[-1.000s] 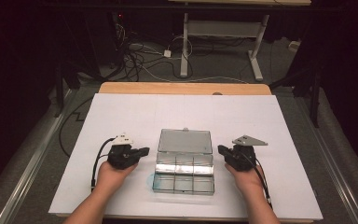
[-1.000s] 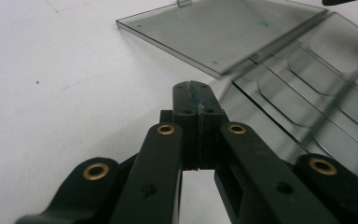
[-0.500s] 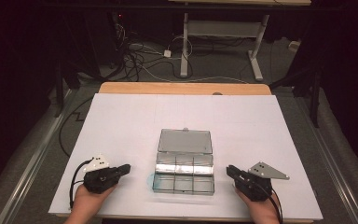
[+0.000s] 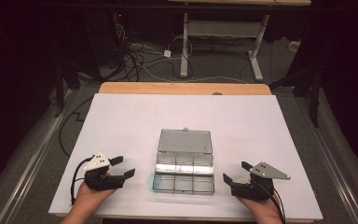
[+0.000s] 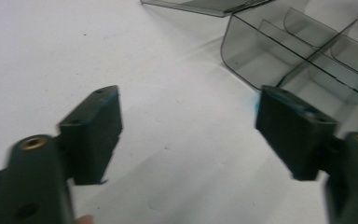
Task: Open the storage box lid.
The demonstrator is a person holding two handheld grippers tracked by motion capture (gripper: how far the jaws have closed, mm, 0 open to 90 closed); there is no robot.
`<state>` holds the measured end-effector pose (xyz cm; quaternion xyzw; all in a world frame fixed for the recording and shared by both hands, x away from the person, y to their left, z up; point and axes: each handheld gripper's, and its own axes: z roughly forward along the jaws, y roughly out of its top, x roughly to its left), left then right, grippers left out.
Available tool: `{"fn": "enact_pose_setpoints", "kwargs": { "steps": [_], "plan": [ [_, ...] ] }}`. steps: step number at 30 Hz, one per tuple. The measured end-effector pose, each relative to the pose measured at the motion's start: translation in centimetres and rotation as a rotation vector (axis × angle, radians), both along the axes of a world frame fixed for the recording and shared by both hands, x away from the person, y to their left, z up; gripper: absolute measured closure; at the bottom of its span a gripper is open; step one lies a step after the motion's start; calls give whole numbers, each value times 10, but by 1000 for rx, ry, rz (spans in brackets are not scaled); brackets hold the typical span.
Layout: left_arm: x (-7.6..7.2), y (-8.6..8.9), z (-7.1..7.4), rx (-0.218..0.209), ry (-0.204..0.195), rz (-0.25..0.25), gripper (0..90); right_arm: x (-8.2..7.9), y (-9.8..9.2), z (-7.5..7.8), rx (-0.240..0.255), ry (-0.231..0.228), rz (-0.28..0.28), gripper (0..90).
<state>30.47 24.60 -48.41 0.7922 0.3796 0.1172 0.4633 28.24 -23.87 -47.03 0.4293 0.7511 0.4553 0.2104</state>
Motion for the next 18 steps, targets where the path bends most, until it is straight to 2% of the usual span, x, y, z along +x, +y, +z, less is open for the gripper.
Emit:
{"fn": "enact_pose_setpoints", "kwargs": {
  "steps": [4, 6, 13, 18],
  "plan": [
    [2, 1, 1, 0, 7, 24, 63, -1, -2, 0, 5, -8, -9, 54],
    [3, 1, 1, -5, 16, 17, 2, 0, -3, 1, 13, -9, -11, 0],
    [3, 2, 2, -32, -1, 15, 0, 0, -6, 2, -4, -13, -30, 0],
    [5, -1, 0, -22, -27, 8, 0, -1, -9, 4, -15, -23, -45, 0]
  ]
}}
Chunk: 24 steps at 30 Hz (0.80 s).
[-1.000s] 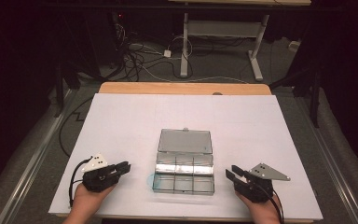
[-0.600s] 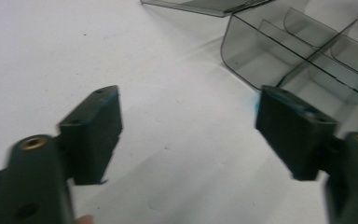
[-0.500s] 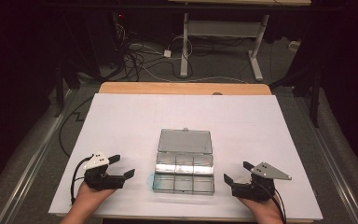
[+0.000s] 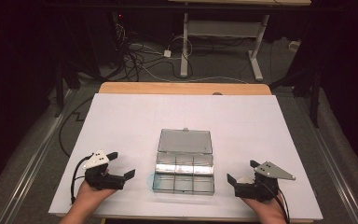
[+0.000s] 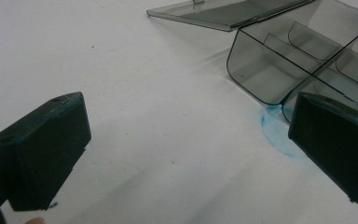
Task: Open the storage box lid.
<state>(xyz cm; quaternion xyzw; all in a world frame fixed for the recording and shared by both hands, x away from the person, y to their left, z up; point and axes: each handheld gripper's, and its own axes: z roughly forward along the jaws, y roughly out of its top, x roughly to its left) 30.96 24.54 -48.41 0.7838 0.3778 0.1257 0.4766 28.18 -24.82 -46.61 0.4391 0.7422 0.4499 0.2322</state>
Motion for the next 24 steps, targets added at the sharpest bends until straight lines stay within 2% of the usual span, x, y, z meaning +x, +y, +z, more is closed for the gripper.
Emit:
{"fn": "enact_pose_setpoints", "kwargs": {
  "steps": [2, 5, 6, 8, 12, 15, 20, 24],
  "plan": [
    [2, 0, -1, -2, 10, -1, 0, 0, -2, 1, -4, 0, 1, 0],
    [5, 0, -1, 12, 62, -11, 0, -2, -6, 4, -17, -7, -13, 0],
    [4, 0, -1, 14, 64, -22, 6, -3, -7, 5, -19, -9, -15, 0],
    [3, -2, -2, 34, 36, 0, 17, -4, -9, 6, -21, -14, -24, 0],
    [2, -3, -2, 40, 19, -5, 16, -8, -13, 6, -36, -13, -32, 0],
    [-1, -1, -3, 17, 0, -20, 15, -12, -17, 6, -41, -2, -43, 0],
    [0, 1, -3, -5, 11, -18, 0, -24, -27, 2, -55, 26, -53, 0],
    [-2, 3, -3, -25, -2, -8, 0, -28, -32, -4, -61, 59, -53, 1]
  ]
}}
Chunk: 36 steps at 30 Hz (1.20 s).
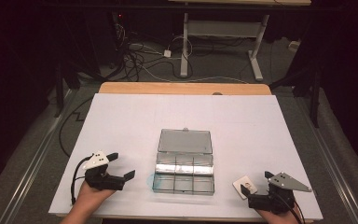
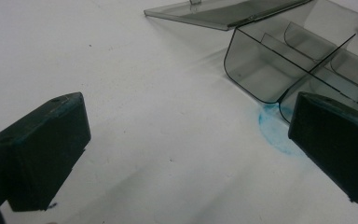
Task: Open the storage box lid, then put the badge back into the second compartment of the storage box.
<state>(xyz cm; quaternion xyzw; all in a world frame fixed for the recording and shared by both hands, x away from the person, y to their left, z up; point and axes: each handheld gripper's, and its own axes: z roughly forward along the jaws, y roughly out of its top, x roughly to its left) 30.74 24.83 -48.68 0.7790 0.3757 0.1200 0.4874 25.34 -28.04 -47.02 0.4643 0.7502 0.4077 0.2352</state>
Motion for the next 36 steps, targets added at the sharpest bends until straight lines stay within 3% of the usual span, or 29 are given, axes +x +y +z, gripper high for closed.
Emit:
{"fn": "enact_pose_setpoints", "kwargs": {
  "steps": [5, 13, 19, 29, 36],
  "plan": [
    [-1, 0, 0, 0, -5, -14, 0, 1, 6, -4, -12, 44, 20, 50],
    [-3, -1, 0, 3, -23, -16, 0, -1, 16, -12, -79, 108, 49, 156],
    [-2, -5, 0, 45, -10, -8, 0, 0, 21, -13, -123, 112, 42, 179],
    [-2, -3, 0, 18, -16, -37, 0, 0, 25, -14, -138, 104, 20, 185],
    [-4, -2, 0, 11, -30, -25, 0, -3, 26, -14, -141, 94, 26, 235]
  ]
}}
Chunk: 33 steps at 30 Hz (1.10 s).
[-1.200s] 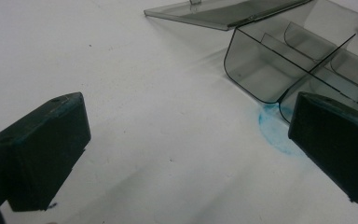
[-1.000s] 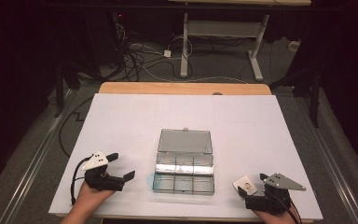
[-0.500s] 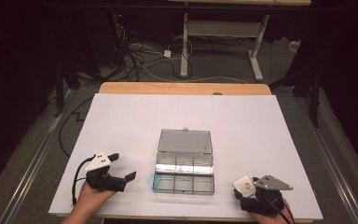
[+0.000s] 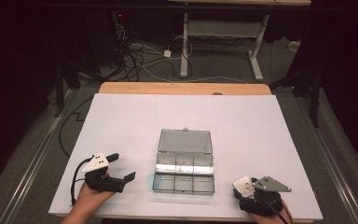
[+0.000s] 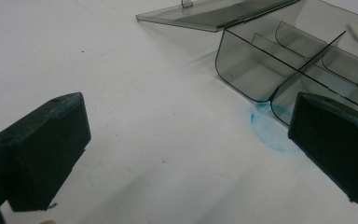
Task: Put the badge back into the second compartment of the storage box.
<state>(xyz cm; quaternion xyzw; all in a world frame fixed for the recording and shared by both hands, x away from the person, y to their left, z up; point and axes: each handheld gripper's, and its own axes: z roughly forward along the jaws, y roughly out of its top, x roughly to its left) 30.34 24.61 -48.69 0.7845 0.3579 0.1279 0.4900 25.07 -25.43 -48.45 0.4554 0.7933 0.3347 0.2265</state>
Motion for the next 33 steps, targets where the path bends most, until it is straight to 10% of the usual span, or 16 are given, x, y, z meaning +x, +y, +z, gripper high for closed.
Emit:
{"fn": "enact_pose_setpoints", "kwargs": {
  "steps": [33],
  "plan": [
    [3, -7, 0, 56, 22, 6, 0, 1, -8, 0, 17, 5, 48, 336]
  ]
}}
